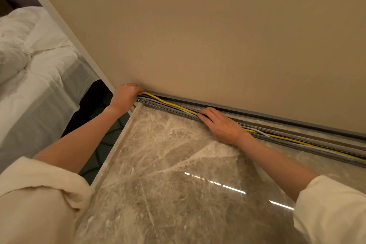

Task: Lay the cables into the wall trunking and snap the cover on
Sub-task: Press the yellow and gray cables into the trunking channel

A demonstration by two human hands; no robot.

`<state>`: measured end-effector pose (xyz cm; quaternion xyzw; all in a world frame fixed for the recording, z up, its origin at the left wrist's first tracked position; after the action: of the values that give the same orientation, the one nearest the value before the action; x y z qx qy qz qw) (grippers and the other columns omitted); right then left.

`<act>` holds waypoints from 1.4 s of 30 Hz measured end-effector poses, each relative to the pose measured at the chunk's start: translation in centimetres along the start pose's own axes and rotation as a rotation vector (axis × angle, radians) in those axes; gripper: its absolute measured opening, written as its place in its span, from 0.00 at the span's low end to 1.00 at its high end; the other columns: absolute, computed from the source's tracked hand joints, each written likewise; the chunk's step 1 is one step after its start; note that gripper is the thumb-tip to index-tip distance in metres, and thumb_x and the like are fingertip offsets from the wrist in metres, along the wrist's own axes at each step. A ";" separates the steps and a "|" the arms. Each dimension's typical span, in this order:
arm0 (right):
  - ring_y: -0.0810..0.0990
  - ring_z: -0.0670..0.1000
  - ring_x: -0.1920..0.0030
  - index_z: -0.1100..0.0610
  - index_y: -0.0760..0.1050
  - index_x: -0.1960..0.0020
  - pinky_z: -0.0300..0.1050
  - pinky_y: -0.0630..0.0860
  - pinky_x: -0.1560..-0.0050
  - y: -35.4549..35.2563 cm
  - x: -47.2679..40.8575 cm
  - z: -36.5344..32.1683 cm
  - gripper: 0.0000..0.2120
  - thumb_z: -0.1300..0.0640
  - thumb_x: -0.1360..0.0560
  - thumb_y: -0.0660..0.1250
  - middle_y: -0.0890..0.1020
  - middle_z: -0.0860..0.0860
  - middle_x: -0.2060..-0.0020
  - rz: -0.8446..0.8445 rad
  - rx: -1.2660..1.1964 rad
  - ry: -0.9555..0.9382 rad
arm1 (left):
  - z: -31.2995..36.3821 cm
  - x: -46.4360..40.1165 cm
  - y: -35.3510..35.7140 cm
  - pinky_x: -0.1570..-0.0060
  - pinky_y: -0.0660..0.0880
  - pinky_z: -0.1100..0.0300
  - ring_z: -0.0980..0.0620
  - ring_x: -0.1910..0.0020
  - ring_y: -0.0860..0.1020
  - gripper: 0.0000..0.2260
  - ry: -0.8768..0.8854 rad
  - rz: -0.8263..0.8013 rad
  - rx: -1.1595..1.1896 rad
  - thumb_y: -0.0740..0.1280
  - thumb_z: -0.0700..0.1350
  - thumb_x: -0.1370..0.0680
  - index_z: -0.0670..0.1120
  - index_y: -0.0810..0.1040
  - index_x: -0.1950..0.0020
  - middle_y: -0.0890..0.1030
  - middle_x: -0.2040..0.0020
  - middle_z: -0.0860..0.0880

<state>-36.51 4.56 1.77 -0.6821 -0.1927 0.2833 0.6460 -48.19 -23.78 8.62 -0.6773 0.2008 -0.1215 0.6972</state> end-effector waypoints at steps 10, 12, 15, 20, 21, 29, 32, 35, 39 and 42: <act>0.69 0.59 0.34 0.66 0.63 0.30 0.53 0.71 0.34 0.1 -0.3 -0.1 0.26 0.66 0.27 0.64 0.70 0.61 0.34 -0.036 -0.018 0.028 | 0.6 2.3 1.6 0.52 0.75 0.47 0.39 0.53 0.77 0.11 -0.075 0.148 0.118 0.60 0.42 0.20 0.38 0.79 0.47 0.80 0.52 0.38; 0.71 0.59 0.36 0.65 0.66 0.31 0.52 0.71 0.35 0.0 -0.4 -0.1 0.25 0.65 0.28 0.66 0.72 0.59 0.35 -0.028 -0.017 0.045 | 0.6 2.7 2.0 0.48 0.74 0.48 0.41 0.49 0.76 0.11 -0.116 0.142 0.177 0.62 0.43 0.21 0.39 0.79 0.45 0.78 0.47 0.39; 0.72 0.57 0.39 0.64 0.70 0.35 0.51 0.71 0.36 -0.4 -0.6 -0.6 0.23 0.63 0.29 0.67 0.74 0.58 0.38 -0.008 -0.010 0.106 | 0.8 3.3 2.2 0.46 0.74 0.49 0.42 0.46 0.76 0.14 -0.154 0.109 0.196 0.64 0.44 0.23 0.38 0.78 0.42 0.77 0.45 0.40; 0.68 0.56 0.37 0.64 0.69 0.34 0.50 0.66 0.32 -0.7 -0.7 -1.9 0.23 0.63 0.28 0.67 0.71 0.57 0.37 -0.012 0.013 0.243 | 1.5 4.4 2.7 0.34 0.67 0.47 0.41 0.36 0.73 0.22 -0.110 -0.047 0.081 0.64 0.48 0.23 0.38 0.70 0.32 0.74 0.34 0.39; 0.68 0.57 0.36 0.64 0.69 0.34 0.50 0.65 0.32 -0.9 -0.7 -2.1 0.22 0.64 0.28 0.66 0.71 0.57 0.37 -0.018 0.039 0.248 | 1.6 4.4 2.6 0.31 0.64 0.46 0.42 0.34 0.71 0.24 -0.118 -0.073 0.048 0.63 0.49 0.23 0.39 0.68 0.31 0.72 0.32 0.40; 0.59 0.63 0.29 0.61 0.57 0.26 0.55 0.60 0.29 -2.2 0.7 -2.0 0.29 0.69 0.25 0.60 0.61 0.64 0.29 -0.095 0.138 0.255 | 4.3 4.3 1.8 0.26 0.52 0.41 0.43 0.25 0.56 0.29 -0.216 -0.303 -0.064 0.60 0.56 0.23 0.46 0.57 0.26 0.60 0.24 0.43; 0.56 0.63 0.27 0.58 0.53 0.25 0.56 0.56 0.28 -3.2 3.2 -1.2 0.36 0.70 0.29 0.62 0.58 0.63 0.27 -0.076 0.100 0.296 | 6.8 4.9 1.8 0.26 0.51 0.40 0.41 0.24 0.55 0.28 -0.203 -0.249 -0.029 0.61 0.52 0.22 0.46 0.57 0.25 0.58 0.24 0.40; 0.59 0.62 0.28 0.59 0.54 0.25 0.55 0.59 0.29 -4.1 6.8 -0.3 0.36 0.69 0.29 0.63 0.61 0.62 0.29 -0.030 0.072 0.374 | 10.0 5.4 1.4 0.27 0.54 0.41 0.41 0.26 0.58 0.27 -0.134 -0.193 -0.022 0.61 0.50 0.22 0.44 0.58 0.26 0.60 0.25 0.39; 0.60 0.62 0.29 0.60 0.55 0.25 0.55 0.59 0.29 -4.5 13.3 1.8 0.32 0.65 0.27 0.62 0.63 0.63 0.30 -0.026 0.051 0.514 | 14.6 5.8 1.2 0.28 0.57 0.43 0.41 0.28 0.62 0.25 -0.048 -0.159 0.014 0.63 0.49 0.23 0.43 0.62 0.28 0.65 0.28 0.38; 0.60 0.62 0.29 0.61 0.56 0.26 0.55 0.59 0.29 -5.0 18.6 3.4 0.32 0.64 0.27 0.62 0.63 0.63 0.30 -0.018 0.036 0.633 | 18.0 5.8 0.9 0.30 0.62 0.45 0.40 0.31 0.66 0.24 0.015 -0.132 0.082 0.63 0.46 0.23 0.42 0.64 0.29 0.69 0.31 0.38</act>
<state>-23.96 19.33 4.18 -0.7231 0.0168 0.0546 0.6884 -35.12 -10.23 7.09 -0.6589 0.1557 -0.1807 0.7134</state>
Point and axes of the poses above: each hand's wrist, its own x-axis away from the middle knuckle, its own y-axis out of the palm, z = x × y, the point moved 4 cm from there along -x, towards the middle knuckle
